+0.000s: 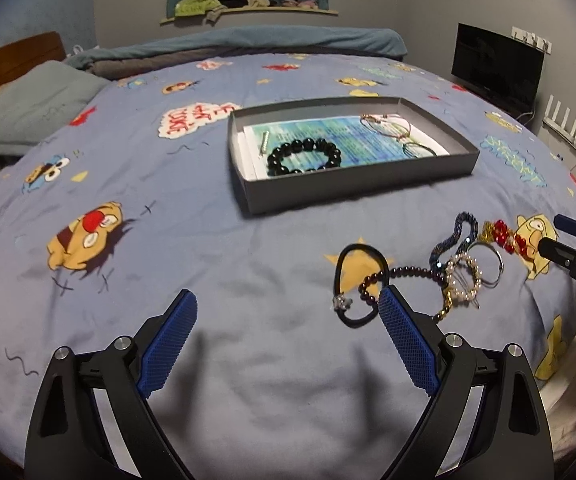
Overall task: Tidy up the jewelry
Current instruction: 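Close the left tool on the black hair tie while the right tool grasps the red bead necklace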
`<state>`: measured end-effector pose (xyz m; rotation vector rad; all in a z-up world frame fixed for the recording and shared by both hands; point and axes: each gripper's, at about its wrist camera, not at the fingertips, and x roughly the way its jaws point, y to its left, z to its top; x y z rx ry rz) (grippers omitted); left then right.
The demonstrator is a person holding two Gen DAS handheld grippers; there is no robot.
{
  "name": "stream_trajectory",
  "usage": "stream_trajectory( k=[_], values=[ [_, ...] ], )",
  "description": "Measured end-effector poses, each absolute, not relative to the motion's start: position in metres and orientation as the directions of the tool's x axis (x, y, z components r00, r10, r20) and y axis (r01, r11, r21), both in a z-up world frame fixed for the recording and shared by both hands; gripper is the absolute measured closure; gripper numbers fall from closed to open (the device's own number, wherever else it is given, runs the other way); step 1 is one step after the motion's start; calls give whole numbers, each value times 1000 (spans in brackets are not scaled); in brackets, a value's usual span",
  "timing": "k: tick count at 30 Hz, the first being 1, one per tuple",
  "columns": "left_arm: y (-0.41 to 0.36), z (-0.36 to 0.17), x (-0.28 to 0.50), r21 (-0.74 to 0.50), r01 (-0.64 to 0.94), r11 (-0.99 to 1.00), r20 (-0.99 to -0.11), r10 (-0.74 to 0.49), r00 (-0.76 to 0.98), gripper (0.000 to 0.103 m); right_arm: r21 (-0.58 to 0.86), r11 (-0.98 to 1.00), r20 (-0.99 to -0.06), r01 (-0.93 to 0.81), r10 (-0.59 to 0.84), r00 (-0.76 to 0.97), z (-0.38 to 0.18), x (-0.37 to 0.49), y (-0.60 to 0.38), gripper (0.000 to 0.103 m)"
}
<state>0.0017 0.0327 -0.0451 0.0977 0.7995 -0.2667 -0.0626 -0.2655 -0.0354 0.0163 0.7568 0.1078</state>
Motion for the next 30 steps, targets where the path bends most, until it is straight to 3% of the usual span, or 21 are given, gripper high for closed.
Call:
stream_trajectory(
  k=[4, 8, 10, 12, 18, 26, 30],
  values=[
    [32, -52, 4, -27, 286, 958, -733, -213, 646, 12, 37, 992, -687, -122, 114, 718, -38, -57, -258, 7],
    [32, -56, 8, -33, 298, 954, -739, -224, 636, 16, 37, 991, -704, -129, 117, 701, -42, -49, -258, 28],
    [32, -57, 9, -42, 309, 950, -744, -236, 625, 23, 47, 990, -717, -130, 124, 685, -44, -46, -261, 38],
    [31, -58, 11, -54, 321, 945, -751, -250, 611, 36, 58, 989, -732, -135, 134, 668, -47, -42, -264, 49],
    [21, -65, 17, -70, 374, 925, -766, -290, 574, 57, 62, 982, -757, -178, 162, 633, -53, -37, -260, 63],
    [14, -72, 29, -59, 392, 918, -774, -290, 563, 64, 113, 971, -771, -212, 220, 598, -58, -28, -257, 81],
    [7, -73, 35, -49, 415, 908, -773, -298, 560, 68, 142, 968, -771, -208, 240, 590, -61, -23, -257, 81]
  ],
)
